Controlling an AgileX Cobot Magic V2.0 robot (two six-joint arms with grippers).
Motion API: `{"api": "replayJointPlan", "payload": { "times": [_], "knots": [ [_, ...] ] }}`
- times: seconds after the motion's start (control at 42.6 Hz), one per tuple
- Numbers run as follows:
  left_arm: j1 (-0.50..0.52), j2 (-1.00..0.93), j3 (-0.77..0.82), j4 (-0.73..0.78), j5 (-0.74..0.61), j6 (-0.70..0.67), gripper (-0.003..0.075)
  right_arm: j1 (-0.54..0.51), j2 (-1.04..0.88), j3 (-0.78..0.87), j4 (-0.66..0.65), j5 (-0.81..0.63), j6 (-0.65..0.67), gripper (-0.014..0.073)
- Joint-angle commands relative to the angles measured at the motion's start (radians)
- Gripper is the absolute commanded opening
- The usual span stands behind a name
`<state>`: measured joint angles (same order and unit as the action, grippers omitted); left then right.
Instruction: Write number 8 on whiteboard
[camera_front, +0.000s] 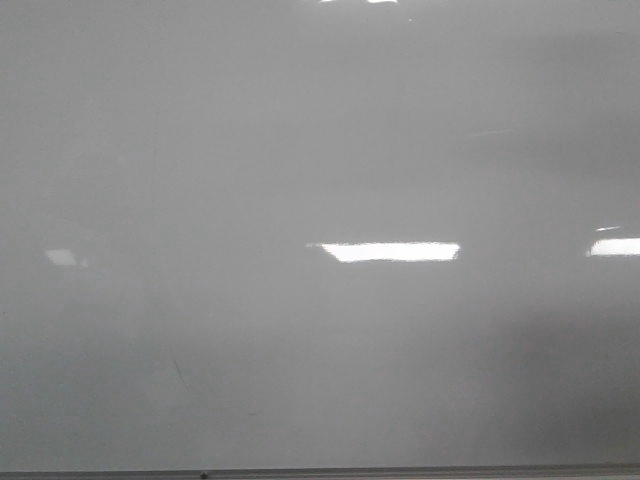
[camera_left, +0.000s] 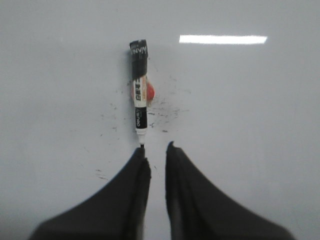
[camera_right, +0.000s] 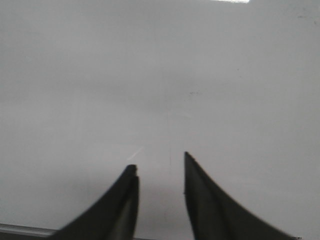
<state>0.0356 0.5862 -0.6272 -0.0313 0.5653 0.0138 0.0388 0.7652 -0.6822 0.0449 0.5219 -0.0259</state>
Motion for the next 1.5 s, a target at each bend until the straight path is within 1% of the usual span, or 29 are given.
{"api": "replayJointPlan", "payload": {
  "times": [0.0, 0.023, 0.094, 0.164, 0.258, 0.446, 0.539, 0.727, 0.868, 1.243, 1.477],
  "knots": [
    [-0.006, 0.05, -0.029, 0.012, -0.044, 0.0, 0.0382, -0.001, 0.005, -0.026, -0.015, -0.056, -0.008, 0.0488],
    [-0.006, 0.062, -0.03, 0.015, -0.041, 0.0, 0.0424, -0.001, 0.006, -0.026, -0.015, -0.056, -0.008, 0.0526],
    [-0.006, 0.113, -0.041, 0.02, -0.029, -0.005, 0.053, -0.001, 0.008, -0.026, -0.015, -0.058, -0.008, 0.0575],
    [-0.001, 0.163, -0.056, 0.02, -0.02, -0.014, 0.0558, -0.001, 0.008, -0.026, -0.015, -0.058, -0.008, 0.0574],
    [0.019, 0.238, -0.085, 0.023, -0.005, -0.02, 0.0557, -0.001, 0.008, -0.026, -0.015, -0.057, -0.008, 0.0572],
    [0.066, 0.402, -0.156, 0.024, -0.018, -0.03, 0.0547, -0.001, 0.008, -0.026, -0.015, -0.053, -0.008, 0.0572],
    [0.064, 0.461, -0.174, 0.018, -0.07, -0.03, 0.0536, -0.001, 0.008, -0.026, -0.015, -0.053, -0.008, 0.0572],
    [0.06, 0.568, -0.2, 0.003, -0.17, -0.03, 0.047, -0.001, 0.008, -0.026, -0.015, -0.053, -0.008, 0.0572],
    [0.06, 0.632, -0.2, 0.003, -0.253, -0.03, 0.0438, -0.001, 0.008, -0.026, -0.015, -0.053, -0.008, 0.0572],
    [0.06, 0.785, -0.2, -0.002, -0.389, -0.03, 0.0438, -0.001, 0.008, -0.026, -0.015, -0.048, -0.008, 0.0572],
    [0.06, 0.818, -0.2, -0.002, -0.452, -0.03, 0.0438, -0.001, 0.008, -0.026, -0.015, -0.048, -0.008, 0.0572]
  ]
}}
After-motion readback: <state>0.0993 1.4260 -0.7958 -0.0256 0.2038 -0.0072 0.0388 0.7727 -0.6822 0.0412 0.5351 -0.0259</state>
